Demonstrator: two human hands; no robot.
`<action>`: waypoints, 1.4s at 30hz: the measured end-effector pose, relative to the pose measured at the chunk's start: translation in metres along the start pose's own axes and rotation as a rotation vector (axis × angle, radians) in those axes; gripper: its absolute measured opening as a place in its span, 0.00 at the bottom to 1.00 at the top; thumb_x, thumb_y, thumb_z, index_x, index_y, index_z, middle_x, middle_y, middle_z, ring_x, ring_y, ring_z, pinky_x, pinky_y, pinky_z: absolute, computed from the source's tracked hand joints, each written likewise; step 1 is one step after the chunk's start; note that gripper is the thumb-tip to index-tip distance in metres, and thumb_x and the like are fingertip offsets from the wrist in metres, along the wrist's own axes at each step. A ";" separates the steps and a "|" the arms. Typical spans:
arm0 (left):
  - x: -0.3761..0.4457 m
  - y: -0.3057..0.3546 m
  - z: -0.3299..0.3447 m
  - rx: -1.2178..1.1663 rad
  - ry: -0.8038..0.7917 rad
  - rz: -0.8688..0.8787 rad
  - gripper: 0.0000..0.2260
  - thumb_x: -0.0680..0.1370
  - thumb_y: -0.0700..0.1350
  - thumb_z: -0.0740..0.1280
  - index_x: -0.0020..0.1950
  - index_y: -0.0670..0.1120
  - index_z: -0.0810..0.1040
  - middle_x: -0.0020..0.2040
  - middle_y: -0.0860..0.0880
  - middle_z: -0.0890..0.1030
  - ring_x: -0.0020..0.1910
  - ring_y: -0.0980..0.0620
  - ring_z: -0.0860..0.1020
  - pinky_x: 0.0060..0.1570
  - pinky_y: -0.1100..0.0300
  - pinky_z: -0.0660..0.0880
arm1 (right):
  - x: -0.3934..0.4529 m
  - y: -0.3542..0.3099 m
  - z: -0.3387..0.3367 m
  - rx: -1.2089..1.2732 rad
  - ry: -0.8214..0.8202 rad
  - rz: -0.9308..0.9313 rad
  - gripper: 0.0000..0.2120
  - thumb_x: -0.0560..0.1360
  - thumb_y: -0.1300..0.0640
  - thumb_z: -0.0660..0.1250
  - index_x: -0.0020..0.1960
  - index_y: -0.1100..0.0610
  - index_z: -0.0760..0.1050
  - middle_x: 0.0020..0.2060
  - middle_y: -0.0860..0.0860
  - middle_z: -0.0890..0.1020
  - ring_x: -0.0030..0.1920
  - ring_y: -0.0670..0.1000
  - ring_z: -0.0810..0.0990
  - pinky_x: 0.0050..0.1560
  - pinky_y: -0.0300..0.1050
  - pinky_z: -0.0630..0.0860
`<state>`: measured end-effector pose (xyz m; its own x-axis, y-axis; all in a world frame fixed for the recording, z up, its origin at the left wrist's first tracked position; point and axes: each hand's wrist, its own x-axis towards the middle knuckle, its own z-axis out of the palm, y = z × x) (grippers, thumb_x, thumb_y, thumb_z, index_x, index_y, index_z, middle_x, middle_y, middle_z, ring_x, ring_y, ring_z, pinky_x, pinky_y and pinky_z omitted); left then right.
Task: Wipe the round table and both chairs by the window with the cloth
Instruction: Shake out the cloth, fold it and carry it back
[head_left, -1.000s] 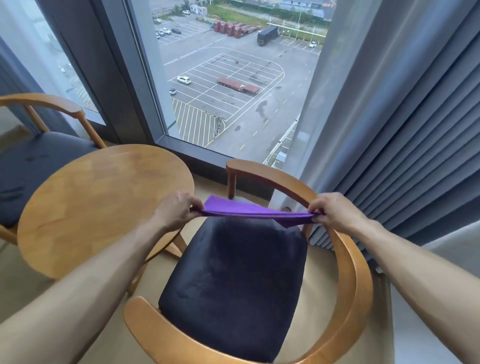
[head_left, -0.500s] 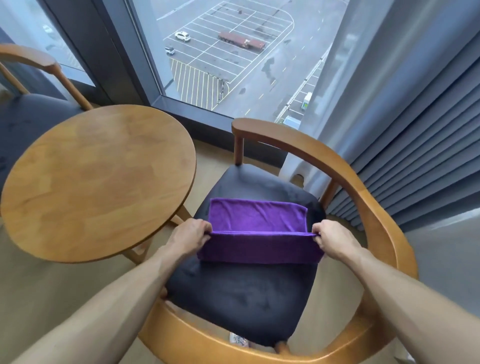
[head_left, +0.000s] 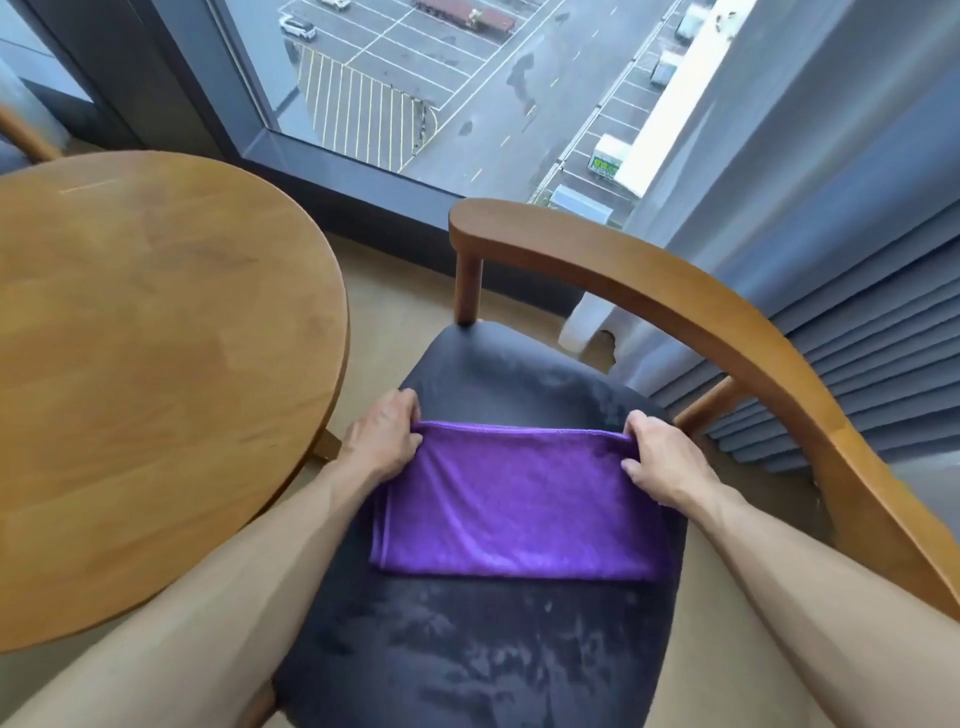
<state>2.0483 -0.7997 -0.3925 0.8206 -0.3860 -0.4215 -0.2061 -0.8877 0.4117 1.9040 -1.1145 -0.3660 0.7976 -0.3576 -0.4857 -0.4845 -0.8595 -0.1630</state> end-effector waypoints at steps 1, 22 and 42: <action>0.000 -0.002 0.002 -0.020 -0.032 -0.011 0.08 0.75 0.43 0.69 0.50 0.47 0.71 0.48 0.48 0.76 0.50 0.43 0.76 0.51 0.51 0.74 | 0.000 0.002 0.002 0.018 -0.016 0.021 0.13 0.71 0.52 0.70 0.48 0.51 0.67 0.45 0.50 0.77 0.48 0.56 0.79 0.45 0.47 0.74; -0.032 0.177 0.005 -0.637 -0.458 -0.258 0.02 0.70 0.35 0.65 0.41 0.36 0.76 0.34 0.36 0.82 0.35 0.36 0.85 0.36 0.46 0.84 | -0.013 0.017 -0.008 0.610 -0.159 0.198 0.14 0.77 0.49 0.64 0.42 0.59 0.78 0.37 0.52 0.80 0.36 0.50 0.74 0.39 0.45 0.68; -0.020 0.160 0.071 -0.616 -0.093 -0.323 0.25 0.71 0.47 0.77 0.64 0.42 0.72 0.56 0.44 0.78 0.54 0.46 0.79 0.54 0.55 0.77 | -0.021 0.017 0.006 0.736 -0.030 0.326 0.20 0.63 0.50 0.80 0.51 0.52 0.77 0.47 0.49 0.82 0.47 0.51 0.81 0.49 0.49 0.79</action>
<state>1.9611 -0.9514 -0.3756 0.7356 -0.1712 -0.6554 0.4019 -0.6685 0.6257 1.8769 -1.1195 -0.3641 0.5705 -0.5301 -0.6273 -0.8119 -0.2486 -0.5283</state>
